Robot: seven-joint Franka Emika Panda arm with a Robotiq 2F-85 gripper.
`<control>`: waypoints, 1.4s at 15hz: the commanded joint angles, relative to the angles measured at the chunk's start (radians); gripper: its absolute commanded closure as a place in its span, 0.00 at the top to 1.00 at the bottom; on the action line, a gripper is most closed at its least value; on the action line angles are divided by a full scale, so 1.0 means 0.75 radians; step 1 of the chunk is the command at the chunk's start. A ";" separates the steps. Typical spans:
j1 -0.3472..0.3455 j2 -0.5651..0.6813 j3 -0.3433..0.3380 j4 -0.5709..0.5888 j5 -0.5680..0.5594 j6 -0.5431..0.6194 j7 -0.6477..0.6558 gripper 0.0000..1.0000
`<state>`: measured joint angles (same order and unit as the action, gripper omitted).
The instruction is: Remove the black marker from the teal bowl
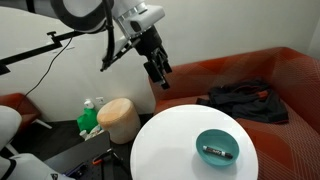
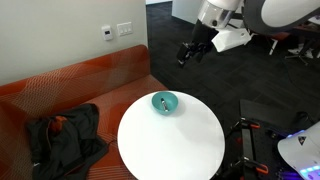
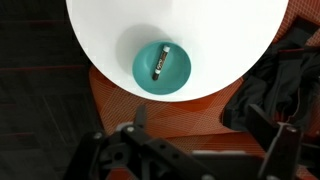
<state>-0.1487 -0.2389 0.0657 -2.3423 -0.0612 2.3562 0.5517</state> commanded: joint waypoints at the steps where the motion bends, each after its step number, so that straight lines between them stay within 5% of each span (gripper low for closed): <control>1: 0.019 0.017 -0.023 0.003 -0.005 0.001 -0.003 1.00; 9: 0.011 0.079 -0.071 0.055 0.036 0.001 -0.088 1.00; 15: 0.008 0.309 -0.191 0.206 0.144 -0.001 -0.248 1.00; 21: 0.034 0.585 -0.202 0.322 0.275 0.180 -0.237 1.00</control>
<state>-0.1430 0.1020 -0.0777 -2.1648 0.1009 2.4370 0.3653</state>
